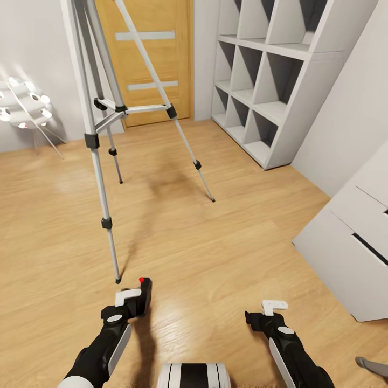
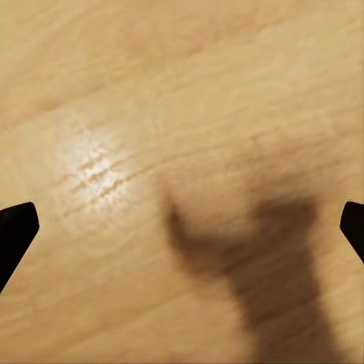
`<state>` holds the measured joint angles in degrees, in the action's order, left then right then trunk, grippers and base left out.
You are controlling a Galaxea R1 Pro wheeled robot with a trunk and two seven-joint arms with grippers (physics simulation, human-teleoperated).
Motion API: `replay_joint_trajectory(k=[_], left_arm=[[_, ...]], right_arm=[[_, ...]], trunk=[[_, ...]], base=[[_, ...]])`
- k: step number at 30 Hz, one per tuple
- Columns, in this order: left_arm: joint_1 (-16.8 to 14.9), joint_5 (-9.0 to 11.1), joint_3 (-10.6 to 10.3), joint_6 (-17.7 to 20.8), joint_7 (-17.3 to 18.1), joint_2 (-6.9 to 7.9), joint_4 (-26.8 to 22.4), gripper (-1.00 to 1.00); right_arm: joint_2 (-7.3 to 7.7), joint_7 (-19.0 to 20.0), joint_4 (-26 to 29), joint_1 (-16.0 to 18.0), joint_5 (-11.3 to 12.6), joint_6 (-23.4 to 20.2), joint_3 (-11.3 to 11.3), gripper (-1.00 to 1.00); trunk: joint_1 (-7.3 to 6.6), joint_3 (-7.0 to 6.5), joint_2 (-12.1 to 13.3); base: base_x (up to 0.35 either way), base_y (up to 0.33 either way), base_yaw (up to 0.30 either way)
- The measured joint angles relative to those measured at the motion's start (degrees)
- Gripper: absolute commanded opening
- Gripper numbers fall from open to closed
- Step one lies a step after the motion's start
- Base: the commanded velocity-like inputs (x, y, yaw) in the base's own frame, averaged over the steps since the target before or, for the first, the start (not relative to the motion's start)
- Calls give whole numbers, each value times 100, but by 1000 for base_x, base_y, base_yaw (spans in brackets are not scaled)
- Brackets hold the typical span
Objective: Attach the digital camera to the camera tripod in the bedroom.
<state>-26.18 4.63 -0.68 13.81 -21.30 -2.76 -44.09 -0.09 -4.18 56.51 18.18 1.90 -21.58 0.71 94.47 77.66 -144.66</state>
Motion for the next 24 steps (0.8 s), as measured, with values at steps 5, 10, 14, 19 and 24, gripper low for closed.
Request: replay_joint_trajectory(k=[5,10,14,19,24], left_arm=[[0,-1,-2,4,7,-1,10,100],[0,-1,-2,19,24,-5,14,100],[0,3,-2,31,30,-5,15,100],[0,4,-3,41,33,-11,19,100],[0,3,-4,50,34,-14,31,100]], right_arm=[[0,2,0,0,0,0,4,100],[0,2,0,0,-6,1,1,100],[0,-1,0,0,-10,0,0,100],[0,-16,0,0,-22,4,5,100],[0,-32,0,0,-28,5,7,100]], trunk=[[13,111,-7],[26,222,-13],[36,310,-19],[49,421,-26],[62,532,-32]], base=[[0,0,0],[0,0,0],[0,0,0],[0,0,0],[0,0,0]])
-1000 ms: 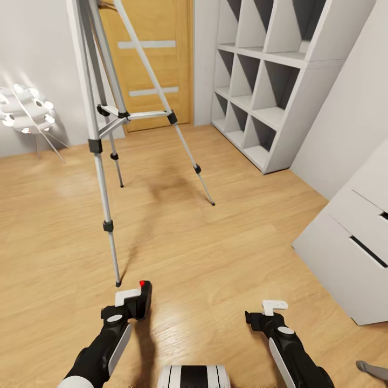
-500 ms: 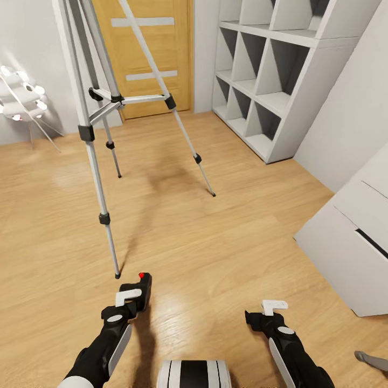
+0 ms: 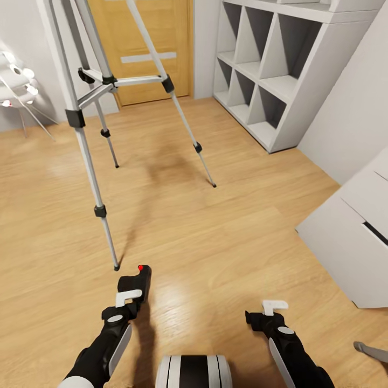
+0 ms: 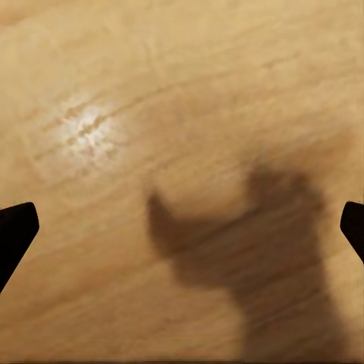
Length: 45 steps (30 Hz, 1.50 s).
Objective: Attach the digital camera to the camera tripod in the bedroom.
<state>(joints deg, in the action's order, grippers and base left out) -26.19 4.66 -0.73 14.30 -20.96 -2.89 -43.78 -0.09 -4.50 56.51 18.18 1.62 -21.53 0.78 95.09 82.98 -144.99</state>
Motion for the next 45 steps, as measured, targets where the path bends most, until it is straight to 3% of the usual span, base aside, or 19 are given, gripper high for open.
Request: replay_joint_trajectory(k=[4,29,45], left_arm=[[0,-1,-3,4,0,-1,8,100],[0,3,-7,12,18,-68,17,100],[3,-3,-7,21,543,-114,20,100]], right_arm=[[0,-6,0,0,-2,3,1,100],[0,13,0,0,-2,4,1,100],[0,0,0,0,-9,-4,-1,100]], trunk=[[10,89,-5],[10,89,-6],[10,89,-6]], base=[[0,0,0],[0,0,0],[0,0,0]])
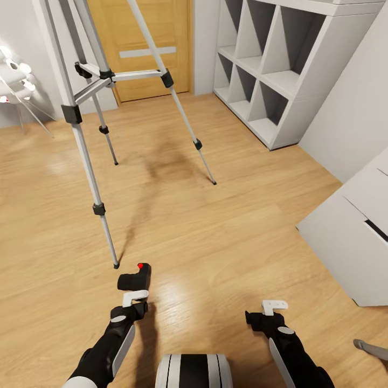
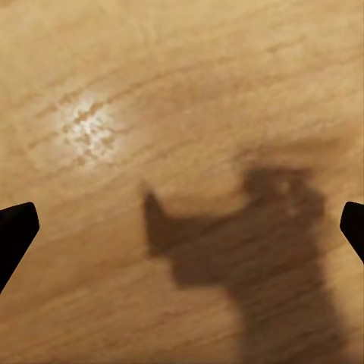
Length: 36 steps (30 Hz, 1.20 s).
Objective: Attach the digital camera to the camera tripod in the bedroom.
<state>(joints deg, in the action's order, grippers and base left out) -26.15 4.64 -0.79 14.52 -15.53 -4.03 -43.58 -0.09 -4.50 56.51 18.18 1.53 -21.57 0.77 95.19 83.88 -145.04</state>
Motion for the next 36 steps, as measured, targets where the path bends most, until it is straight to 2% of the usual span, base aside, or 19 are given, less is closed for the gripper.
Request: replay_joint_trajectory(k=[10,33,36], left_arm=[[-3,-2,0,-6,59,-1,2,100],[-2,-2,-7,9,70,-1,9,100],[-1,-2,-7,7,69,-2,9,100]], right_arm=[[0,-9,0,0,-9,7,2,100],[0,-10,0,0,-1,8,2,100],[0,-10,0,0,-2,8,2,100]], trunk=[[0,0,0],[60,509,-31],[59,510,-31]], base=[[0,0,0],[0,0,0],[0,0,0]])
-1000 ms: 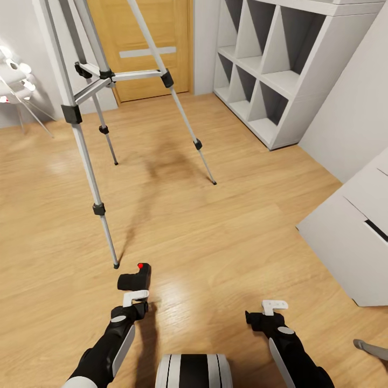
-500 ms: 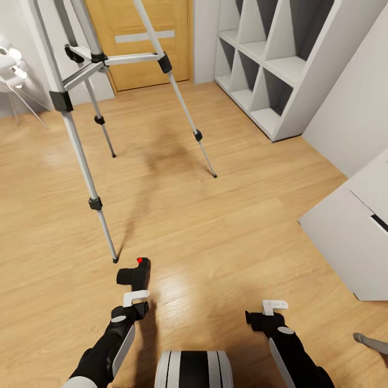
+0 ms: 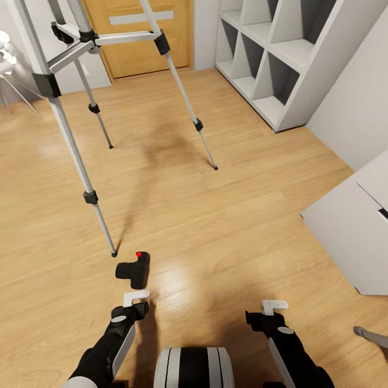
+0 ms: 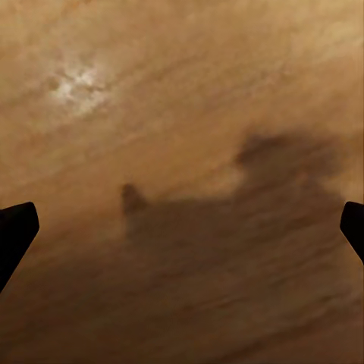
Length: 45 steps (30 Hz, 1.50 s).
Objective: Attach the digital camera to the camera tripod in the bedroom.
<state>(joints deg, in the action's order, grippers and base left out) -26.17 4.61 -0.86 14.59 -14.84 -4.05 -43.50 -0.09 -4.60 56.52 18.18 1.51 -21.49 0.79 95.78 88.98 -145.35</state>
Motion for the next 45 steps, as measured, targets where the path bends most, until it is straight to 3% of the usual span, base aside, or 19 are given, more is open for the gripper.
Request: replay_joint_trajectory(k=[5,12,20,45], left_arm=[[-2,0,0,-3,1,0,0,100],[2,-4,-207,-230,58,3,225,100],[3,-26,-23,-270,41,-15,265,100],[0,-39,-7,-828,43,-16,541,100]], right_arm=[[0,0,0,0,0,-3,0,100],[-13,4,-9,0,2,-9,12,100],[-17,15,-9,0,-6,6,9,100],[-18,10,-9,0,-2,18,8,100]], trunk=[[0,0,0],[0,0,0],[0,0,0],[0,0,0]], base=[[0,0,0],[0,0,0],[0,0,0],[0,0,0]])
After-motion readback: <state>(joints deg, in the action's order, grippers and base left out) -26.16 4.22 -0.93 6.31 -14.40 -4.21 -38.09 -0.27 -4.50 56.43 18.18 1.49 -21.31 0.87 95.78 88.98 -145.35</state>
